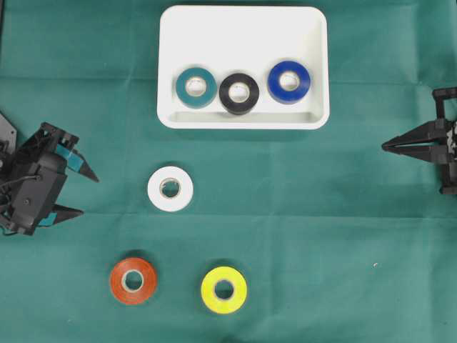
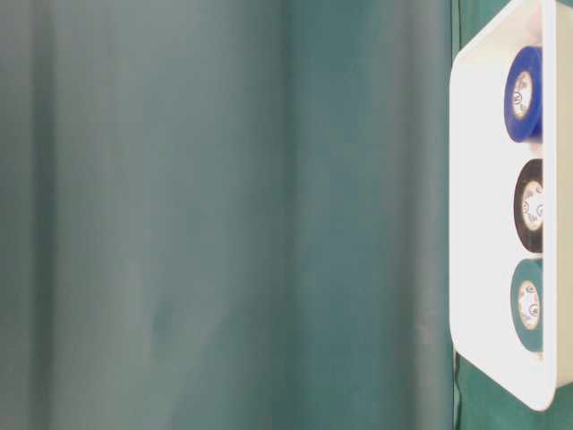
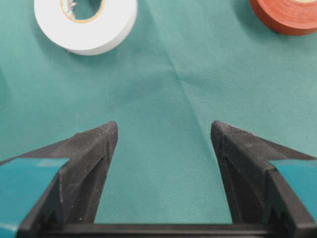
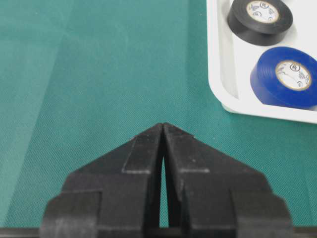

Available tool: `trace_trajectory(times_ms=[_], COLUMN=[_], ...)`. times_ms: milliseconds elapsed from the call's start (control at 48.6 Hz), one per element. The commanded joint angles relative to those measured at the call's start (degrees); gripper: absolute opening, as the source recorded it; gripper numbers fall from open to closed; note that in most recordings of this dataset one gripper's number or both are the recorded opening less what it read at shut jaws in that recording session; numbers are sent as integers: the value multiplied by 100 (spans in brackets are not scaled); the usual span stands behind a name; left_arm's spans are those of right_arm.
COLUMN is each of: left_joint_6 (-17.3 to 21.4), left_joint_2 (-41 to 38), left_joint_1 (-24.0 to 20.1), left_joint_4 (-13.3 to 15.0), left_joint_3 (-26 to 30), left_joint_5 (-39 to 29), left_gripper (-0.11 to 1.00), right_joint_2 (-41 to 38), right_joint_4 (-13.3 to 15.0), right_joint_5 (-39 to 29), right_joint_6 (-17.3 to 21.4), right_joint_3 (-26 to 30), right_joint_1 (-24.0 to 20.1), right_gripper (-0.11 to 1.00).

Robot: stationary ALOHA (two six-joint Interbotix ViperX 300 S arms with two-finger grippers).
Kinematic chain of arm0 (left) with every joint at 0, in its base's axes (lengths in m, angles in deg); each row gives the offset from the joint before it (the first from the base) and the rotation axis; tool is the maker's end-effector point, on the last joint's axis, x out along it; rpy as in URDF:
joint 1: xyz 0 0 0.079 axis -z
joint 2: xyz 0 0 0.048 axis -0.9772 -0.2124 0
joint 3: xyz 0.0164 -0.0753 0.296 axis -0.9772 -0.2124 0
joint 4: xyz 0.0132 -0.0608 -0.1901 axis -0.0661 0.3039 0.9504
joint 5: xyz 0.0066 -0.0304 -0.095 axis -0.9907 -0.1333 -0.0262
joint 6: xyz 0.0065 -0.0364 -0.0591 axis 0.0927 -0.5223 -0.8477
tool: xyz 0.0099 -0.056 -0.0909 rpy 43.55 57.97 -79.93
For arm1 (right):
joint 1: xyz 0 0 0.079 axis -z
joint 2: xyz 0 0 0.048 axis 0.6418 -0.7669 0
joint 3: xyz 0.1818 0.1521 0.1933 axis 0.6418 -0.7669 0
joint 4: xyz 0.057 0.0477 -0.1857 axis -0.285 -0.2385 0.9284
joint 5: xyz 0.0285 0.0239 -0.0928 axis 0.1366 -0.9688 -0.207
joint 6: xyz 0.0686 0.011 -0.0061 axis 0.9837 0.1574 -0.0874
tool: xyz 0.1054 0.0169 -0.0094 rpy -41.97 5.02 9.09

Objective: Put the tape into the white case with the left arm.
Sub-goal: 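Move the left gripper down over the red-orange tape roll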

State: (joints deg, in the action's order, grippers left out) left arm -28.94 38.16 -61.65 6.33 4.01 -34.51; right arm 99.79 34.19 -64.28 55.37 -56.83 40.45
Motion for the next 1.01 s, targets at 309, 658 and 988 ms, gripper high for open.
trace_trajectory(times_ms=[309, 658, 988], left_joint_6=[-9, -9, 0], left_joint_2=[-510, -1714, -2689], left_joint_1=[316, 809, 1099], left_joint_4=[9, 0, 9], left_joint_3=[360, 1151, 1916], left_joint_5=[149, 237, 281], left_gripper=[68, 67, 67], right_joint_2=[-26, -26, -26], right_joint_4=[0, 0, 9], right_joint_5=[26, 35, 44], right_joint_6=[9, 9, 9], right_joint_3=[88, 79, 70], right_joint_1=[9, 9, 0], right_gripper=[-9, -9, -9])
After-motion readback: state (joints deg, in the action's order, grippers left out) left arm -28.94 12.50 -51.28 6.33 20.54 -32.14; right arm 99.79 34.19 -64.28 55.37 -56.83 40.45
